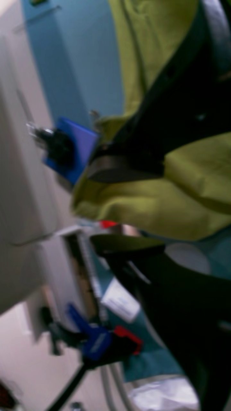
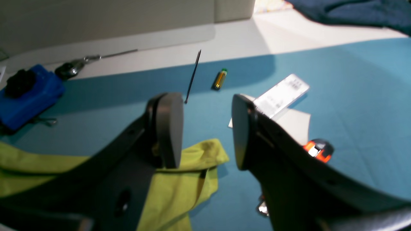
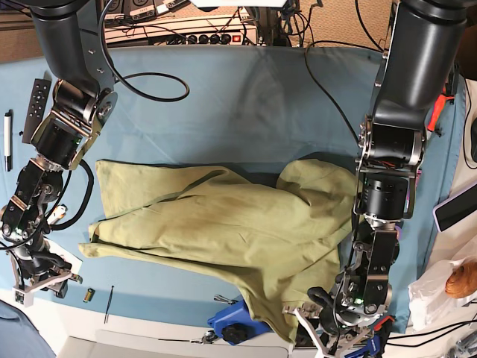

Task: Layout the t-shirt on the table in an organized manner, then fold the t-shirt properly
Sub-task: 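Lay the shirt down, open both grippers and raise them away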

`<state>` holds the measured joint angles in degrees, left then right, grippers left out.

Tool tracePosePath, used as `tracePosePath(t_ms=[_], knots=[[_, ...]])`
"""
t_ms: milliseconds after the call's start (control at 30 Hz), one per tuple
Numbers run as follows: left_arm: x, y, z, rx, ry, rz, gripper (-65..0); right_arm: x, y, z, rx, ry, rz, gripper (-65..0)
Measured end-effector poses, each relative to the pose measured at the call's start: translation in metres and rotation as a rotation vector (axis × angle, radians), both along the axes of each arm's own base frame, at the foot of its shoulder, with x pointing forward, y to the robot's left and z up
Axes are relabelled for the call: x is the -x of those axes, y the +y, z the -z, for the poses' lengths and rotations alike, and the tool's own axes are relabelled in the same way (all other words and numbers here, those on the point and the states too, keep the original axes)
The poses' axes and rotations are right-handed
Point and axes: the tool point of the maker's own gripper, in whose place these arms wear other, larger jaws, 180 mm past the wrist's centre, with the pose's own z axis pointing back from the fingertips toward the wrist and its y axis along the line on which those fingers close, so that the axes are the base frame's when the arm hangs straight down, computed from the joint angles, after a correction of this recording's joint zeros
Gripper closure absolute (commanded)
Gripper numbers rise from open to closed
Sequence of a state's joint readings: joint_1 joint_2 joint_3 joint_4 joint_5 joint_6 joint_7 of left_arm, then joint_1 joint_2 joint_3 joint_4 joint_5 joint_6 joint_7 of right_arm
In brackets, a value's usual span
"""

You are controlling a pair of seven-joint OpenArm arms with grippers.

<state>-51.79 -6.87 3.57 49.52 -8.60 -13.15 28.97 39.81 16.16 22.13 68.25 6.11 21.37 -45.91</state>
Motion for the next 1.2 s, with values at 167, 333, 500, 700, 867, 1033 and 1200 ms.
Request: tracePosePath(t_ms=[167, 333, 500, 700, 867, 1033, 1200], knots=[[0.010, 0.005, 0.009, 0.037, 0.091, 0.000, -20.8, 0.001, 0.010, 0.006, -0.013, 0.034, -0.059, -25.5], [0.026, 0.037, -0.001, -0.056, 0.148, -0.007, -17.8, 0.012, 0.023, 0.000, -0.022, 0.021, -0.143, -25.5], [0.059, 0.054, -0.013, -0.076, 0.140, 0.031, -17.8, 0.048, 0.006, -0.020, 0.030, -0.002, -0.088, -25.5], [0.100, 0.067, 0.008, -0.163, 0.144, 0.043, -17.8, 0.088, -0.005, -0.005, 0.024, 0.034, -0.058, -25.5], [0.142, 0.077, 0.060, -0.214, 0.275, 0.043, -17.8, 0.131, -0.025, 0.052, -0.020, 0.200, 0.013, -25.5], [0.180, 0.087, 0.080, -0.175, 0.294, 0.010, -17.8, 0.172, -0.020, 0.098, -0.093, 0.300, -0.028, -25.5], [0.221, 0.106, 0.096, -0.166, 0.321, -0.047, -17.8, 0.206, -0.004, 0.134, -0.145, 0.378, -0.094, -25.5]])
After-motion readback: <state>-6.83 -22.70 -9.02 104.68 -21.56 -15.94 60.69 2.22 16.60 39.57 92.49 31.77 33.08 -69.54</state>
